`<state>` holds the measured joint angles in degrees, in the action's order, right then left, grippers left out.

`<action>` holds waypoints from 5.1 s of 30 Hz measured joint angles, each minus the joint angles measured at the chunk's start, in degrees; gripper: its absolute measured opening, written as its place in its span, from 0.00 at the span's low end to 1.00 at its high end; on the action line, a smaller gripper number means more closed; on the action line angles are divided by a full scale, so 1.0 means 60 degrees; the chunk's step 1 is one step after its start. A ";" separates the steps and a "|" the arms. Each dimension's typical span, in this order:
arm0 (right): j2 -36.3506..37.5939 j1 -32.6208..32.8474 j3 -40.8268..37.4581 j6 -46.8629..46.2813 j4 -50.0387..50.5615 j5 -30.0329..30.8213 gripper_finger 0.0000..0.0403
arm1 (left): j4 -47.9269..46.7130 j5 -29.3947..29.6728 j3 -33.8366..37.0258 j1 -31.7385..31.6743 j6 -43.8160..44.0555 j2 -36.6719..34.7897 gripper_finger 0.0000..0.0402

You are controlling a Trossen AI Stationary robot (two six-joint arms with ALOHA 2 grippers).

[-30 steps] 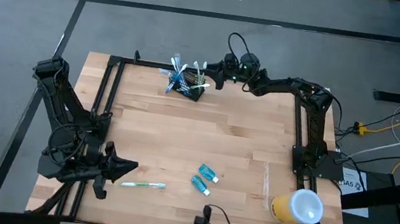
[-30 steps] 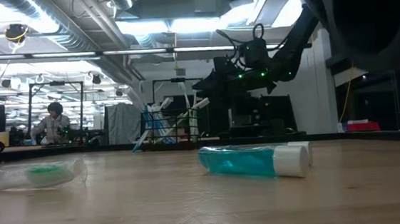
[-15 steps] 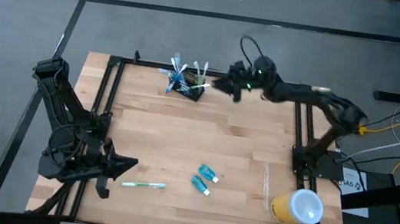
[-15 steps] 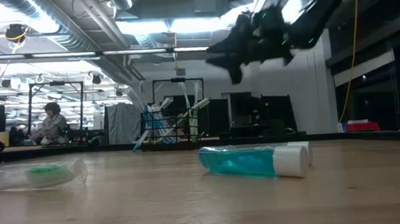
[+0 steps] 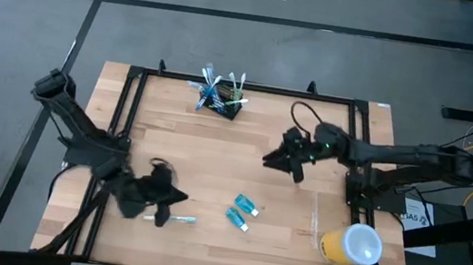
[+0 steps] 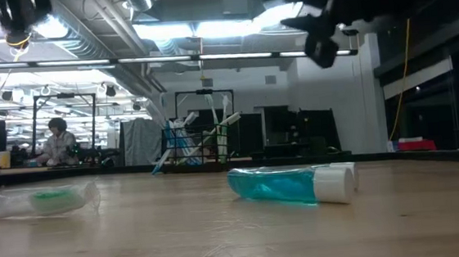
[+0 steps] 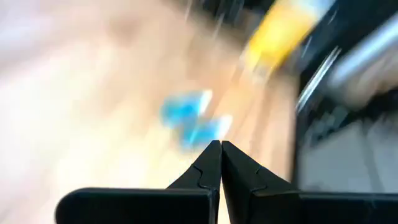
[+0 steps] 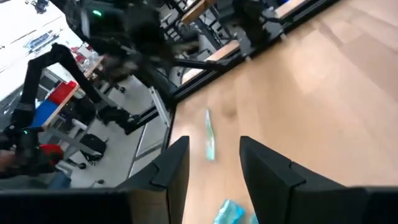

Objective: Pick & Place toothbrushing station
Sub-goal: Put the green toothbrush into the wire organizer

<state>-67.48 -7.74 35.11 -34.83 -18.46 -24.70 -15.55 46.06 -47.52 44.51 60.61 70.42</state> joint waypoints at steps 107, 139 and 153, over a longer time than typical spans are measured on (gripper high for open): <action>0.0645 0.5231 -0.0120 -0.0942 -0.0670 0.7251 0.36 | 0.6726 -0.5558 -0.0752 -1.1300 -1.2671 0.0993 0.00; 0.0645 0.5194 -0.0120 -0.1129 -0.1457 0.9976 0.36 | 1.2922 -1.0081 -0.1425 -1.3898 -1.0307 0.5544 0.00; 0.0645 0.5154 -0.0120 -0.1386 -0.1424 1.0317 0.36 | 1.3367 -0.9842 -0.1601 -1.4283 -1.0603 0.5533 0.00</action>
<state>-63.61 23.18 34.39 -43.15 -27.00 37.21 64.65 -12.99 -57.12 -41.19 -3.01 103.61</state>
